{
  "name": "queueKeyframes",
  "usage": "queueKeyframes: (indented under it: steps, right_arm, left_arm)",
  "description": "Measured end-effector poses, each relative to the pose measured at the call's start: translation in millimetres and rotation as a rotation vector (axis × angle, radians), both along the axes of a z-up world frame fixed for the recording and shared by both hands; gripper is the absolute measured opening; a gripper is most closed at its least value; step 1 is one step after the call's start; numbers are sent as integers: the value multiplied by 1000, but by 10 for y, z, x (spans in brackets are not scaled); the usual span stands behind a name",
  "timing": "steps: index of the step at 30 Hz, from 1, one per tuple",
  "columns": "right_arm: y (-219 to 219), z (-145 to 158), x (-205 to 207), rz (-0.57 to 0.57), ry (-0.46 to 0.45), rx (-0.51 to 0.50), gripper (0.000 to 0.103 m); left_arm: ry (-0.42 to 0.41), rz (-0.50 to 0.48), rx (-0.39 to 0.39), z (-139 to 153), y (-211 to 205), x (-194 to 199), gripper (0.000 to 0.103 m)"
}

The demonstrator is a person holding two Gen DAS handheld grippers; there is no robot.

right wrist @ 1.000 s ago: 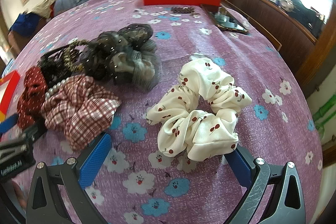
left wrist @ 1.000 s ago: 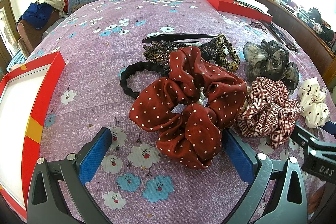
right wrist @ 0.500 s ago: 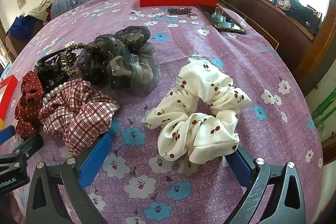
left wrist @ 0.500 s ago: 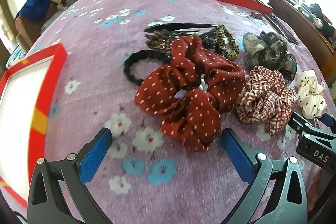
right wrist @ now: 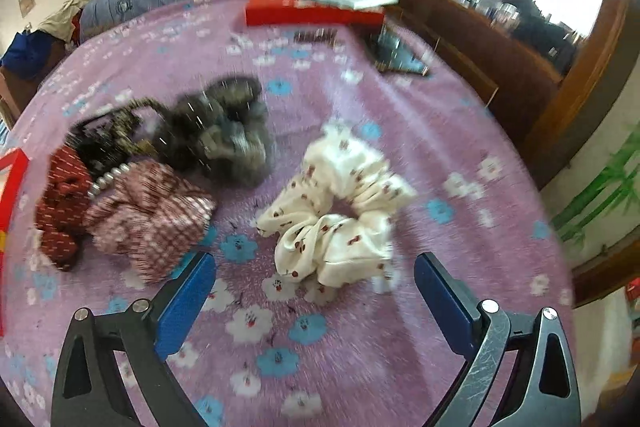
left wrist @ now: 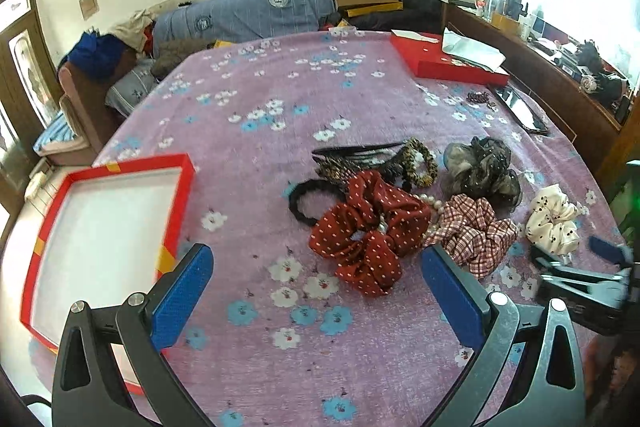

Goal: Organize jewelry
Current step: 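Move both tools back from the pile to view the red-rimmed tray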

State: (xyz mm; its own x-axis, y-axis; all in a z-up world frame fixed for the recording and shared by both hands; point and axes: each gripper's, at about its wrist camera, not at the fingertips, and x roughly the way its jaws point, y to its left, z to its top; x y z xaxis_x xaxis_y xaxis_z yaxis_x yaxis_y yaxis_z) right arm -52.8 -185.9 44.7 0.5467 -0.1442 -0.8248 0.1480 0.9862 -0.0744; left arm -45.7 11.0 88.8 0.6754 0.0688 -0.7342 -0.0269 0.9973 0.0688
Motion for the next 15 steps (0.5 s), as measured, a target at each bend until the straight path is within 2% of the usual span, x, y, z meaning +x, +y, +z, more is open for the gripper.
queueKeyframes:
  steps: [3,7,10,13,15]
  right_arm:
    - [79,253,-125,10,-25,-8,101]
    - [198,486,-249,28,-26,36,101]
    - [303,603,-314,22,-21,79,101]
    - [367,726,-377,18,-36,137,101]
    - [409,802,-421,10,-48,137,101]
  left_arm:
    - [-15,-15,7,135,16,23,103]
    - [-54,-17,8,338,90,-15,103]
    - [-40,-3,-15,440,180,-38,103]
    - [24,-52,-78,505,260,-42,103]
    - [-3,-54,-64,593,290,-115,103]
